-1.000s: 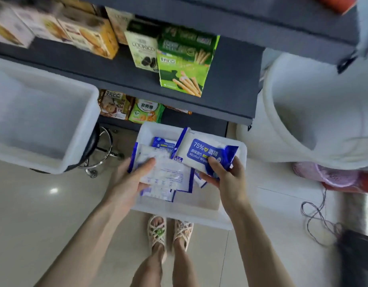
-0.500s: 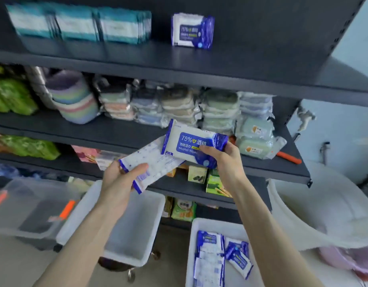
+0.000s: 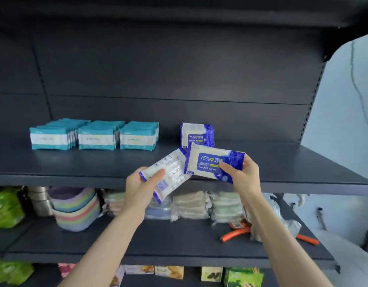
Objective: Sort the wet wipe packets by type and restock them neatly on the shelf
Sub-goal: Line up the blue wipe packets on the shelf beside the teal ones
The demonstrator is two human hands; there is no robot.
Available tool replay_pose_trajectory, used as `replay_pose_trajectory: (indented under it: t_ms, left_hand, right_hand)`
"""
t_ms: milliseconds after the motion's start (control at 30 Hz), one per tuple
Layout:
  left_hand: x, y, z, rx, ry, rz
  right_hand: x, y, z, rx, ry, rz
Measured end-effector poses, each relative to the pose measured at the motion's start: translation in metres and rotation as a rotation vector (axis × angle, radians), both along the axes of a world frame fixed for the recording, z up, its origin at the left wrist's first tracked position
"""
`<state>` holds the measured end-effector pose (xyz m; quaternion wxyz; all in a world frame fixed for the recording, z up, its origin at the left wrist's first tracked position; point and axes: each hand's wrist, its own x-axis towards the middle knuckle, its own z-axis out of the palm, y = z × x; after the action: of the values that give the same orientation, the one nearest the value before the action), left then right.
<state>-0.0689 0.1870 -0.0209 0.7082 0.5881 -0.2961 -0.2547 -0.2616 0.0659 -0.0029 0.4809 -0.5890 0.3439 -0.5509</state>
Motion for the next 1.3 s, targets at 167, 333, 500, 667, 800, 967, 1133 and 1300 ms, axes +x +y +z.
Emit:
replay_pose_trajectory:
  t_ms: [167,333,500,667,800,967,1133,1300]
  left_hand:
    - [0.032,-0.071,0.014,-0.030,-0.108,0.056]
    - [0.056,-0.133,0.010,-0.007,-0.112,0.150]
    - [0.068,-0.158,0.004,0.004,-0.155,0.242]
    - [0.070,-0.157,0.001,-0.031,-0.139,0.299]
    - [0.069,-0.154,0.000,-0.023,-0.157,0.257]
    - [0.066,-0.154,0.001,-0.007,-0.197,0.200]
    - [0.064,-0.153,0.004,-0.025,-0.206,0.144]
    - [0.047,-0.163,0.024,-0.073,-0.163,-0.127]
  right_hand:
    - [0.031,-0.079,0.007,-0.061,0.157,-0.097]
    - [0.066,-0.146,0.011,-0.034,0.276,-0.025]
    - [0.092,-0.189,0.014,-0.093,0.452,-0.002]
    - [0.108,-0.203,0.008,-0.164,0.645,-0.135]
    - [0.116,-0.204,0.005,-0.282,0.713,-0.265]
    - [0.119,-0.207,0.006,-0.313,0.819,-0.366]
    - [0.113,-0.190,0.015,-0.288,0.596,-0.306]
    - [0.096,-0.160,0.027,-0.018,0.362,0.321]
